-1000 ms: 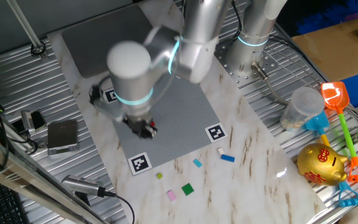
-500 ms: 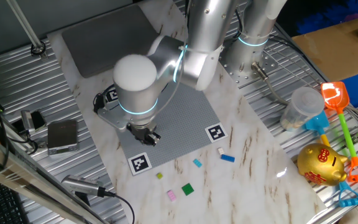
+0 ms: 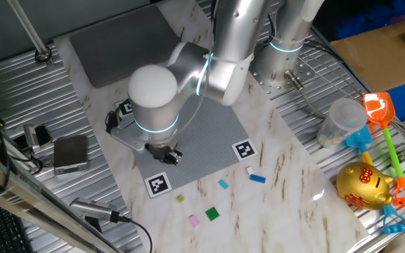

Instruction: Build with small Lego blocks

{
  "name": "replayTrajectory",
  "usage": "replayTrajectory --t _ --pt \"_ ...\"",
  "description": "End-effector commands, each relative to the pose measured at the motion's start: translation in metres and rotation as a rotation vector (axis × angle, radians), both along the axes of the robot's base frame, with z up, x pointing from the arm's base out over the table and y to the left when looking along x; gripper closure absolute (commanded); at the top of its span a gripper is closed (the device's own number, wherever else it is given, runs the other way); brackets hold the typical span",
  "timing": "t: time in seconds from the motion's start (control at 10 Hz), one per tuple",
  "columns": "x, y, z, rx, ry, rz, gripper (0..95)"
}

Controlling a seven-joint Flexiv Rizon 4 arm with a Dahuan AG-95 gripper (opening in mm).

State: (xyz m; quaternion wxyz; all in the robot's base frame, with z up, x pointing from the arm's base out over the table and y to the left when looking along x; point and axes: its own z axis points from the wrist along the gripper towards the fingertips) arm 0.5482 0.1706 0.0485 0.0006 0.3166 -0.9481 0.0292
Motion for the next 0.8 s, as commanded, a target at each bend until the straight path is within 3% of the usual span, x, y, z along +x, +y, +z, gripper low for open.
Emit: replayTrajectory --t 0.1,0.3,0.4,0.5,0.6,0.8 --pt "-0.001 0.0 0.001 0.012 0.021 0.174 95.0" --pt "-0.001 0.0 0.001 0.01 0.02 0.159 95.0" --pt "0.0 0.006 0.004 0.014 0.029 0.135 76.0" --pt "-0.001 0.02 0.005 0.015 0.034 0.107 76.0" --pt "-0.006 0.039 0.005 0.022 0.033 0.063 57.0" --pt "-0.014 0.079 0.003 0.027 0.027 -0.029 57.0"
